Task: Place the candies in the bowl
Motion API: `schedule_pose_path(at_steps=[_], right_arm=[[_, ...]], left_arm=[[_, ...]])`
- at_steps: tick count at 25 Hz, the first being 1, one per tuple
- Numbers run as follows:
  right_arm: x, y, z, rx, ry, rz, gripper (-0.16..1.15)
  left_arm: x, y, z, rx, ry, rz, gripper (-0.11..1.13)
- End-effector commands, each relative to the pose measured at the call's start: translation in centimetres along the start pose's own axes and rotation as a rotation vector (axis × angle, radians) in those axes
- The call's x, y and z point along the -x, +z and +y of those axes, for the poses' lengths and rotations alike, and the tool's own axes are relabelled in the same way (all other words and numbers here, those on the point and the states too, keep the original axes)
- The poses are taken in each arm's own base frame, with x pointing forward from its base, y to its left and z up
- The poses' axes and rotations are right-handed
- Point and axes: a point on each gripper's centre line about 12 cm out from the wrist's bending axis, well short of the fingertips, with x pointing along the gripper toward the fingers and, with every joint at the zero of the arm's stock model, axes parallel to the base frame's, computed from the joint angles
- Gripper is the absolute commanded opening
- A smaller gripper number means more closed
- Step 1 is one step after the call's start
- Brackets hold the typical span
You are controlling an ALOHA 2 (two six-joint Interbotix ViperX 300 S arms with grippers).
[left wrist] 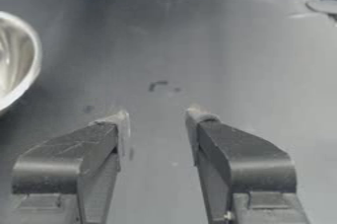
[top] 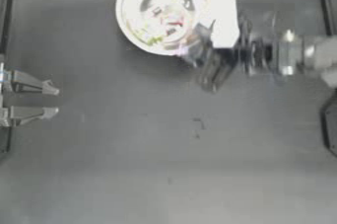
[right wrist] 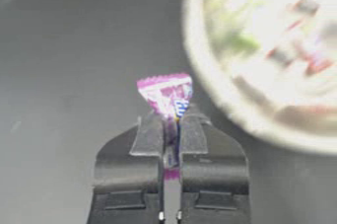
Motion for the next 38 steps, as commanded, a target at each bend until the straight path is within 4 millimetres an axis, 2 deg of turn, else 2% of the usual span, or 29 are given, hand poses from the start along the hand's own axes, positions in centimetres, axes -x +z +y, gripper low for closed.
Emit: schedule_pose_path(at_steps=[1, 8, 16, 22, 25, 30, 32, 38], right_arm=[[-0.2, 2.5, -2.7, -0.026, -0.006, -0.055, 0.15], [-4.3, 4.2, -5.9, 0.008, -0.039, -0.030, 0.15], [-10.0, 4.6, -7.4, 0.048, -0.059, -0.009, 0.15], [-12.2, 4.0, -8.1, 0.061, -0.068, -0.004, 0.21], [-12.6, 4.0, -8.5, 0.074, -0.075, -0.009, 0.33], [-13.4, 3.8, -9.2, 0.090, -0.089, -0.018, 0.89], [-13.4, 3.9, -9.3, 0.089, -0.090, -0.018, 1.07], [-12.4, 4.5, -8.6, 0.081, -0.074, -0.040, 0.96]], left_arm=[[-0.2, 0.3, 0.0, 0.006, 0.002, -0.002, 0.79], [-0.3, 0.1, 0.1, 0.019, 0.003, 0.006, 0.79], [-0.3, -0.5, 0.3, 0.045, 0.015, 0.017, 0.79], [-0.3, -0.5, 0.4, 0.046, 0.022, 0.016, 0.79], [-0.3, -0.5, 0.4, 0.047, 0.024, 0.016, 0.79], [-0.3, -0.5, 0.5, 0.047, 0.028, 0.015, 0.79], [-0.3, -0.5, 0.5, 0.047, 0.028, 0.017, 0.79], [-0.3, -0.5, 0.5, 0.049, 0.027, 0.017, 0.79]])
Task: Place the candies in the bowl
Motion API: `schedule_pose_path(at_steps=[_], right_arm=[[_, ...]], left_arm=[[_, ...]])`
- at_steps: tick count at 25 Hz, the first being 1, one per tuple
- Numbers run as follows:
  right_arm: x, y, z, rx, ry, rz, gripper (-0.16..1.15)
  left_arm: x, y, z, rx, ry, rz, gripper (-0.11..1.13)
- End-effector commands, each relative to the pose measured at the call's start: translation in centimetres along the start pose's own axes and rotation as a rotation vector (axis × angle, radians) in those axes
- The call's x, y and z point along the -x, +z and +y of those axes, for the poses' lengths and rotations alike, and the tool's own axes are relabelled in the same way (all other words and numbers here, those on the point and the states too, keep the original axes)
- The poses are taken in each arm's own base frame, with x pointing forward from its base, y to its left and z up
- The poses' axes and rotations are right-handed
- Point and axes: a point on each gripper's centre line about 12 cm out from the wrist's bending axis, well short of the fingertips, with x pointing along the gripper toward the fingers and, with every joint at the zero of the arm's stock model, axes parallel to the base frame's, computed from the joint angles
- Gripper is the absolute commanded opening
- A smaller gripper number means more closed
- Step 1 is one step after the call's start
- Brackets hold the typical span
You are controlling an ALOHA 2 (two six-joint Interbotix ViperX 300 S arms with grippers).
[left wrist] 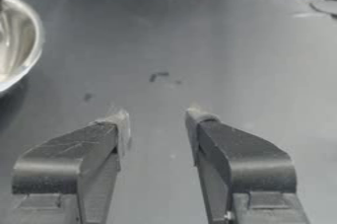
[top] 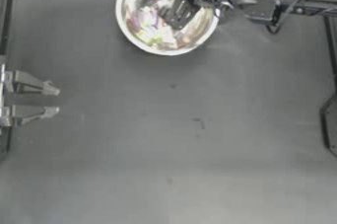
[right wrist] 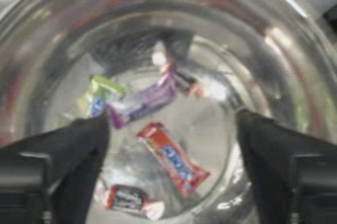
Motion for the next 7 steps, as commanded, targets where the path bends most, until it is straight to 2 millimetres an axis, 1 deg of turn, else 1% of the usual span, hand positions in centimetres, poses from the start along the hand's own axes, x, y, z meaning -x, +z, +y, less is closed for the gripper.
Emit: schedule_pose_path(at_steps=[1, 7], right_arm=[[2.8, 2.8, 0.3, -0.006, 0.012, -0.090, 0.97], [7.1, 4.0, 2.1, 0.006, 0.056, -0.178, 0.97]], left_arm=[[-0.2, 0.3, 0.0, 0.001, 0.005, 0.000, 0.79], [-0.2, 0.4, 0.2, 0.001, 0.014, -0.001, 0.79]])
